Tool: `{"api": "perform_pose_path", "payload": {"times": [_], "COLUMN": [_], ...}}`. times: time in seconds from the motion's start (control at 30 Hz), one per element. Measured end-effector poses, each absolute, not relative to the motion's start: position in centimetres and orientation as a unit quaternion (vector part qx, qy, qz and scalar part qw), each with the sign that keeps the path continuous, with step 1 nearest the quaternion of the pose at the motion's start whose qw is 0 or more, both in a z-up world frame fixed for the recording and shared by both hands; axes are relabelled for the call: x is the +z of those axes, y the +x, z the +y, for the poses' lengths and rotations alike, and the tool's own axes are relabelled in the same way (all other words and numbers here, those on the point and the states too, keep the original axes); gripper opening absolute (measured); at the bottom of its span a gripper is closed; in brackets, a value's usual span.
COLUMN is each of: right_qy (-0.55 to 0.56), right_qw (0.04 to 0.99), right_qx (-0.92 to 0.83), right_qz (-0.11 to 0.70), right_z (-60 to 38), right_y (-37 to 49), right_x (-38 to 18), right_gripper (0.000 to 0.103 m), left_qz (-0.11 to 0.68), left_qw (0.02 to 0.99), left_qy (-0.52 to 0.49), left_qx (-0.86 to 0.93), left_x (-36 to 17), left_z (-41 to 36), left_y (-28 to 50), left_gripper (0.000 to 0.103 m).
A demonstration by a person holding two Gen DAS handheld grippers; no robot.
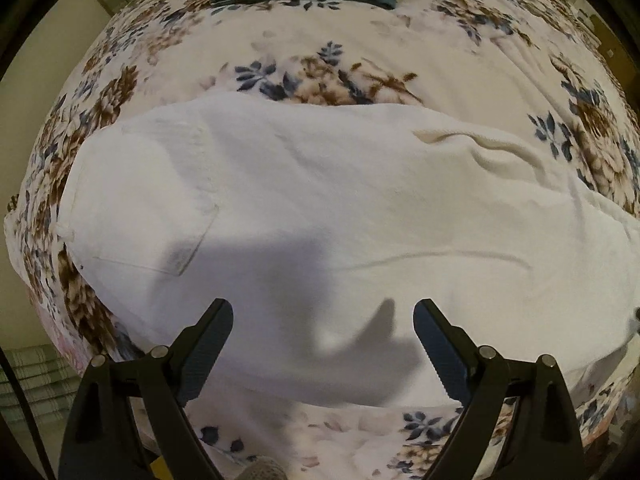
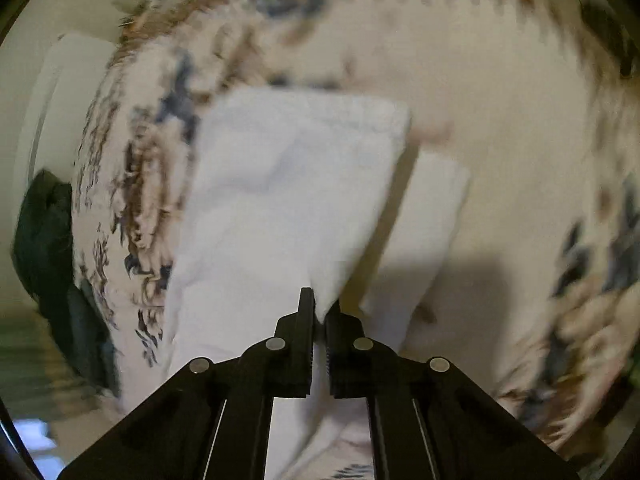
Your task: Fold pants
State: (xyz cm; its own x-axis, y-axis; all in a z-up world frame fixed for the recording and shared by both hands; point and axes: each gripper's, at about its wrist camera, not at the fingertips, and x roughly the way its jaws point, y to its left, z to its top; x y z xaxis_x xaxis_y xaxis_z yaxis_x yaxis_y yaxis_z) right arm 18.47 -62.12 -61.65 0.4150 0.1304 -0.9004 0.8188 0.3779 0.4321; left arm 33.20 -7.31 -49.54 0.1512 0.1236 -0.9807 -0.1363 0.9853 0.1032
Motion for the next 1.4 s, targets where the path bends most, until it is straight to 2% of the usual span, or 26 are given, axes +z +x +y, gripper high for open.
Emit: {"api": "perform_pose_path", "payload": {"times": [0.07,0.17,0.23,0.3,0.33,0.37,0.4,0.5,0.67,0.77,0.93,1.0,1.1,1.17,1.23,1.27,1.3,1.4], "right_qy": [0.464,0.466,0.502,0.508,0.507,0.506,0.507,0.5,0.505,0.504,0.534,0.541,0.547,0.543,0.527,0.521,0.511,0.49], "right_qw": [0.691,0.645,0.614,0.62,0.624,0.627,0.631,0.626,0.59,0.577,0.568,0.566,0.561,0.566,0.582,0.588,0.595,0.613], "right_qx": [-0.275,-0.258,-0.24,-0.241,-0.243,-0.243,-0.239,-0.189,-0.061,-0.019,-0.057,-0.072,-0.096,-0.103,-0.107,-0.107,-0.108,-0.104], "right_qz": [0.48,0.548,0.56,0.547,0.543,0.54,0.536,0.567,0.627,0.642,0.624,0.618,0.614,0.612,0.61,0.609,0.611,0.61], "right_z": [-62.2,-62.1,-62.4,-62.7,-62.4,-62.0,-61.2,-55.2,-41.7,-33.7,-29.2,-28.5,-28.2,-27.9,-27.2,-27.0,-26.6,-26.0], "right_y": [17.2,18.4,19.1,18.3,18.1,18.0,17.6,17.4,18.7,20.0,20.9,20.8,20.5,20.8,21.3,21.3,21.8,21.3], "right_x": [-59.6,-63.6,-65.1,-63.6,-62.7,-61.8,-60.9,-59.1,-59.7,-61.0,-63.1,-63.7,-64.6,-64.6,-63.9,-63.6,-63.3,-61.4], "right_gripper": [0.005,0.006,0.009,0.022,0.044,0.059,0.06,0.06,0.06,0.06,0.06,0.057,0.04,0.026,0.019,0.017,0.016,0.012], "left_qz": [0.642,0.645,0.652,0.65,0.648,0.647,0.647,0.644,0.635,0.629,0.621,0.626,0.632,0.617,0.602,0.598,0.595,0.579], "left_qw": [0.761,0.759,0.752,0.753,0.754,0.754,0.753,0.748,0.733,0.721,0.704,0.692,0.677,0.68,0.697,0.707,0.717,0.744], "left_qy": [-0.004,-0.014,-0.028,-0.044,-0.051,-0.061,-0.072,-0.112,-0.167,-0.206,-0.27,-0.29,-0.323,-0.348,-0.345,-0.33,-0.314,-0.286], "left_qx": [0.09,0.092,0.092,0.091,0.092,0.093,0.095,0.116,0.18,0.205,0.214,0.213,0.195,0.189,0.182,0.182,0.18,0.173], "left_x": [-49.4,-49.8,-49.9,-49.2,-48.7,-48.2,-47.7,-46.1,-45.0,-46.1,-49.5,-51.2,-53.7,-54.2,-54.1,-53.9,-53.7,-51.9], "left_z": [-7.2,-6.5,-5.8,-4.6,-3.7,-2.7,-1.7,2.9,13.3,19.3,26.6,28.0,29.0,29.1,28.6,28.0,27.4,26.3], "left_y": [33.1,33.0,32.9,32.7,32.6,32.3,32.1,30.7,29.1,29.4,30.8,31.3,31.8,31.7,31.8,31.9,32.0,31.2], "left_gripper": [0.093,0.093,0.093,0.092,0.092,0.092,0.093,0.093,0.092,0.092,0.092,0.092,0.092,0.084,0.049,0.043,0.032,0.018]}}
